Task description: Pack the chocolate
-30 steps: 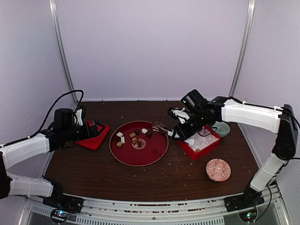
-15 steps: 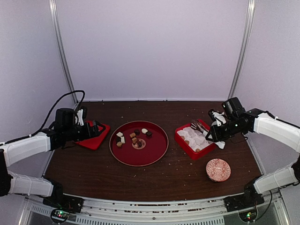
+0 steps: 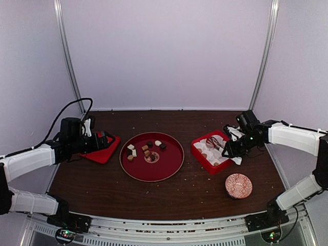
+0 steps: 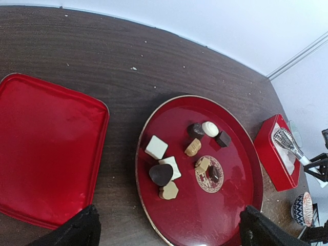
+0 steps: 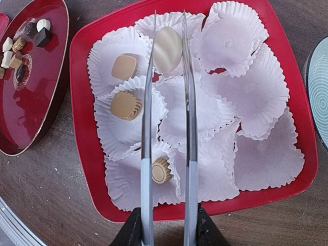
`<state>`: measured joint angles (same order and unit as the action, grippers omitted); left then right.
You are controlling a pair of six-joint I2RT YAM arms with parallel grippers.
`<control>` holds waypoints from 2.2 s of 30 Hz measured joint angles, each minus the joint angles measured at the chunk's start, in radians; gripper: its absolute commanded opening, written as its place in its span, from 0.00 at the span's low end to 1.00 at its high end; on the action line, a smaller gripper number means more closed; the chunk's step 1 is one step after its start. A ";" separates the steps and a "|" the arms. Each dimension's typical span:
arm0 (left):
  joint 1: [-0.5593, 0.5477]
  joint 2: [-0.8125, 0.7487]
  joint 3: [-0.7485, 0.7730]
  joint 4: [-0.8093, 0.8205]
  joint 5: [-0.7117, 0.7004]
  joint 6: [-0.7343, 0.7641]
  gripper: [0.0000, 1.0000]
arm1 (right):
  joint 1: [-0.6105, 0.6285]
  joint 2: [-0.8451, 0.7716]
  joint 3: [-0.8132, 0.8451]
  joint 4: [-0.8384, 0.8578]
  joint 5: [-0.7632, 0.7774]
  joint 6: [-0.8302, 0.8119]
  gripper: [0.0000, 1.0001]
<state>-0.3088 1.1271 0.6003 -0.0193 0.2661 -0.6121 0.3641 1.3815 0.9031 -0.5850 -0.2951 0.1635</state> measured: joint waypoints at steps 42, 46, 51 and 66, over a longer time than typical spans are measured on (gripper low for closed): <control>0.000 -0.005 -0.006 0.011 0.000 -0.012 0.97 | 0.404 0.270 0.363 -0.020 -0.001 -0.003 0.37; 0.000 -0.005 -0.007 0.012 0.000 -0.012 0.97 | 0.405 0.347 0.444 -0.032 0.008 -0.007 0.37; 0.000 -0.005 -0.008 0.019 0.000 -0.012 0.97 | 0.406 0.463 0.573 -0.063 0.023 -0.035 0.37; 0.000 0.004 -0.013 0.027 0.000 -0.011 0.97 | 0.403 0.677 0.841 -0.210 0.096 -0.109 0.38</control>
<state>-0.3088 1.1313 0.5869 0.0074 0.2657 -0.6235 0.7673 2.0583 1.7443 -0.7952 -0.1993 0.0544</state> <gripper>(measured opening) 0.969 0.380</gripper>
